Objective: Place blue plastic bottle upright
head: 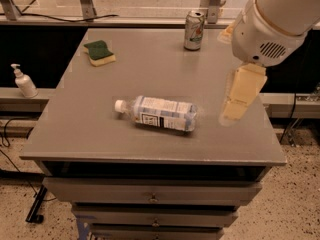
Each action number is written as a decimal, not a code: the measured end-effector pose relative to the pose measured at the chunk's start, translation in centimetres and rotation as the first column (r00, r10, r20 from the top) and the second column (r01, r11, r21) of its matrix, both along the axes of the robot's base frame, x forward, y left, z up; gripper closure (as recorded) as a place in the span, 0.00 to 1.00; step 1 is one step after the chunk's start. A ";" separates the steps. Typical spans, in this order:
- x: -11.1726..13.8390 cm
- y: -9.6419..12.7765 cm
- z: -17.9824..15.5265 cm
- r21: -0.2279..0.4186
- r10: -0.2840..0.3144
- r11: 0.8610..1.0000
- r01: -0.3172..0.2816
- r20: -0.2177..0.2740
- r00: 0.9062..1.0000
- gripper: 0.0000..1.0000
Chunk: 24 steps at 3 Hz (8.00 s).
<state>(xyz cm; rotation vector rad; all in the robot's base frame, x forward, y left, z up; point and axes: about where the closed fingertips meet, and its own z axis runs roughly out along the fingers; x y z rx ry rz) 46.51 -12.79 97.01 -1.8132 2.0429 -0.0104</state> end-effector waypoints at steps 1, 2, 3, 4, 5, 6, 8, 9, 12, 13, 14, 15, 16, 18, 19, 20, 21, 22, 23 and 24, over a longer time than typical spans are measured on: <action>1.2 4.9 -1.4 0.022 0.020 1.000 -0.019 -0.022 1.000 0.00; 2.8 8.0 -3.9 0.016 -0.022 1.000 0.023 -0.070 0.997 0.00; 4.0 9.8 -7.0 0.008 -0.086 0.996 0.087 -0.134 0.987 0.00; 4.5 11.7 -9.8 0.011 -0.136 0.990 0.141 -0.198 0.971 0.00; 4.8 14.4 -11.4 0.023 -0.148 0.987 0.158 -0.237 0.960 0.00; 5.1 15.6 -12.4 0.035 -0.155 0.985 0.170 -0.253 0.955 0.18; 6.1 14.5 -11.0 0.061 -0.188 0.976 0.207 -0.234 0.954 0.64; 7.0 13.5 -7.7 0.136 -0.191 0.966 0.220 -0.200 0.961 0.87; 11.0 8.2 1.0 0.732 -0.051 0.677 0.068 -0.046 0.998 1.00; 10.5 6.0 1.3 0.897 -0.020 0.439 0.042 -0.037 0.999 1.00; 8.8 4.6 3.0 0.984 0.015 0.174 0.038 -0.041 0.999 1.00; 7.2 3.4 4.9 1.000 0.052 -0.003 0.010 -0.010 0.999 1.00; 6.1 2.7 5.9 0.997 0.079 -0.049 -0.065 0.069 0.994 1.00; 5.6 2.4 5.9 0.995 0.086 -0.049 -0.092 0.096 0.992 1.00; 4.9 1.2 4.5 0.992 0.080 -0.059 -0.109 0.114 0.990 1.00; 4.2 0.6 2.6 0.993 0.090 -0.053 -0.109 0.113 0.990 1.00; 3.6 0.5 0.9 0.994 0.118 -0.011 -0.107 0.108 0.987 1.00; 3.1 0.5 -0.6 0.994 0.142 0.032 -0.105 0.099 0.985 1.00; 2.6 0.4 -1.8 0.994 0.154 0.053 -0.095 0.086 0.984 1.00; 2.2 0.3 -2.8 0.994 0.155 0.060 -0.086 0.075 0.985 0.84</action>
Offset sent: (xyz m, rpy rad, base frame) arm 0.0490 0.1164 -0.0738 0.0084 0.1419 -0.0958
